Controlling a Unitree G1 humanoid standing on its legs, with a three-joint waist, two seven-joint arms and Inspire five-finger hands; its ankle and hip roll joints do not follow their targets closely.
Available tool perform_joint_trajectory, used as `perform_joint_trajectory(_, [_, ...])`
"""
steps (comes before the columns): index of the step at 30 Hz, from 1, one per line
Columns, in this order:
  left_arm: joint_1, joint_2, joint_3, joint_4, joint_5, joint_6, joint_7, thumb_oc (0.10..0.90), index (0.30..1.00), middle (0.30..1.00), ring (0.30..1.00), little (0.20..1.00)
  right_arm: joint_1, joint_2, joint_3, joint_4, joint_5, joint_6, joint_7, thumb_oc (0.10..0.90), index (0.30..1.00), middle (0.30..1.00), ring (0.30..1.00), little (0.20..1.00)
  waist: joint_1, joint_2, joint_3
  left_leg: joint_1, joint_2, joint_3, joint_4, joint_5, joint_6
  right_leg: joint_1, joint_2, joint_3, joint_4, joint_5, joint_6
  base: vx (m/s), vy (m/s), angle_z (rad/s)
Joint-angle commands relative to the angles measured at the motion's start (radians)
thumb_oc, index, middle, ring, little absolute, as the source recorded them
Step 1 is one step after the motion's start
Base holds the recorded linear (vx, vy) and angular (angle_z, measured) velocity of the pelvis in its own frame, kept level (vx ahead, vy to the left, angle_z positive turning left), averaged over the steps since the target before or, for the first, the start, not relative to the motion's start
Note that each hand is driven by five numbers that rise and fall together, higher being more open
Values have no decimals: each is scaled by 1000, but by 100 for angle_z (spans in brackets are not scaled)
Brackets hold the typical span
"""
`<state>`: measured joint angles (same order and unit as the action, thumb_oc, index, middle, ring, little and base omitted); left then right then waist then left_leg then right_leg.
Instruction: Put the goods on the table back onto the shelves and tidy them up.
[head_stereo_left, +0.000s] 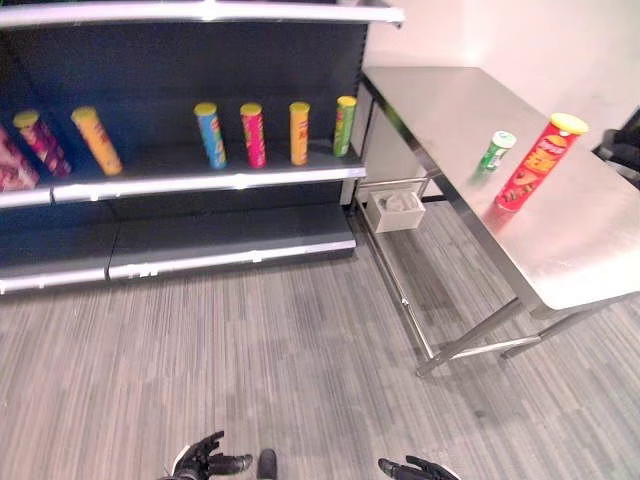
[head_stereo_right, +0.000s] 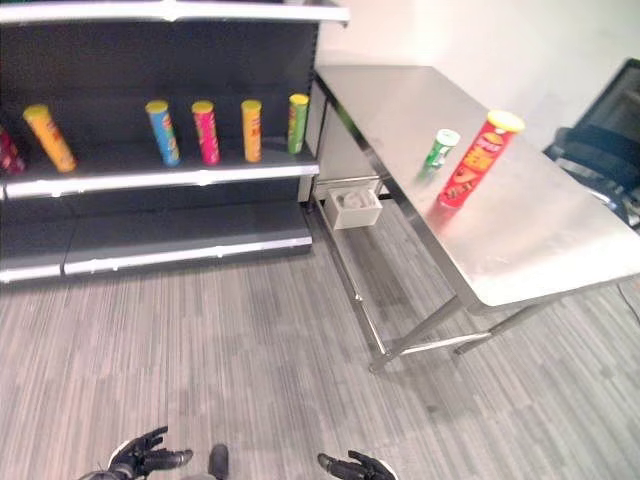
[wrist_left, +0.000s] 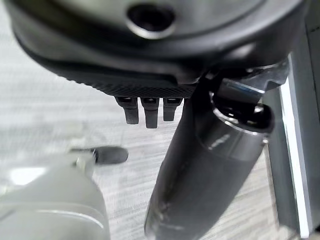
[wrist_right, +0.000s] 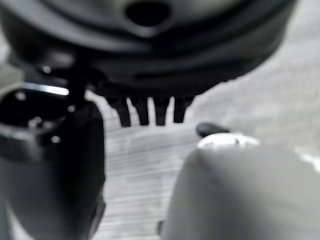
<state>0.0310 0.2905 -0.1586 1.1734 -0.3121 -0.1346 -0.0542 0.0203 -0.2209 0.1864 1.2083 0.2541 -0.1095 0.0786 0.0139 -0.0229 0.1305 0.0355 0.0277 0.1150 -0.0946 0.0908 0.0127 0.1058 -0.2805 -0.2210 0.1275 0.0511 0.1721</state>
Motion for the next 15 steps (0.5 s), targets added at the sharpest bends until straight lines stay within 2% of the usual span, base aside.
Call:
perform_joint_trajectory(1, [-38,3,-11,-26,24,-52,-4,800,900,900,900,900,-38,-49,11,-7,13,-22,-11,800,900,900,900,900,28,-8,-19,12,-11,-37,7,-53,-12,-126,57,41,118,18,-1,106,206,-25])
perform_joint_trajectory(3, [-44,8,-14,-32,22,-51,-5,800,900,900,900,900,-41,-48,11,-13,15,-23,-12,800,900,900,900,900,25,-5,-9,25,-18,-41,7,-59,-2,-149,55,43,162,35,-3,92,138,-8])
perform_joint_trajectory(4, [-51,8,-25,-43,31,-47,-8,800,900,900,900,900,-42,-45,12,-22,20,-20,-13,800,900,900,900,900,22,2,-2,51,-25,-38,7,-81,13,-182,30,0,225,51,-10,154,128,2])
perform_joint_trajectory(7, [-52,6,-37,-51,42,-45,-13,800,900,900,900,900,-38,-43,17,-25,13,-15,-10,800,900,900,900,900,23,-9,-12,75,-34,-26,7,-109,6,-163,-8,-65,79,70,-1,207,-8,-12])
perform_joint_trajectory(8, [-58,4,-39,-50,40,-46,-16,800,900,900,900,900,-42,-46,17,-22,9,-14,-10,800,900,900,900,900,21,-16,-14,80,-33,-27,7,-117,1,-165,-10,-68,-3,90,6,144,-94,-26])
perform_joint_trajectory(9, [-58,4,-39,-50,40,-46,-16,800,900,900,900,900,-42,-46,17,-22,9,-14,-10,800,900,900,900,900,22,-14,-12,83,-31,-26,7,-119,0,-159,-7,-69,-10,93,6,244,-163,-28])
perform_joint_trajectory(10, [-59,1,-39,-55,36,-47,-17,800,900,900,900,900,-47,-43,22,-21,-2,-12,-11,800,900,900,900,900,19,-25,-8,102,-22,-33,7,-134,-13,-182,-14,-52,-127,153,35,249,-156,-29])
perform_joint_trajectory(11, [-58,2,-39,-57,34,-49,-18,800,900,900,900,900,-49,-42,22,-19,-5,-11,-12,800,900,900,900,900,17,-32,-6,114,-15,-34,7,-143,-20,-193,-17,-50,-177,180,49,337,-212,-20])
perform_joint_trajectory(13, [-55,-1,-43,-66,41,-48,-21,800,900,900,900,900,-45,-41,28,-22,-22,-6,-7,800,900,900,900,900,16,-46,-9,144,2,-35,7,-162,-34,-200,-19,-58,-197,207,67,249,-153,-10])
perform_joint_trajectory(14, [-55,-1,-43,-67,41,-48,-21,800,900,900,900,900,-44,-42,28,-22,-22,-6,-7,800,900,900,900,900,17,-45,-8,146,3,-35,7,-162,-35,-199,-18,-59,-197,207,66,291,-184,-7])
perform_joint_trajectory(15, [-53,-6,-48,-70,41,-47,-25,800,900,900,900,900,-42,-42,31,-13,-23,-1,-1,800,900,900,900,900,20,-57,-20,165,18,-37,7,-174,-47,-179,-10,-77,-199,198,60,380,-269,4])
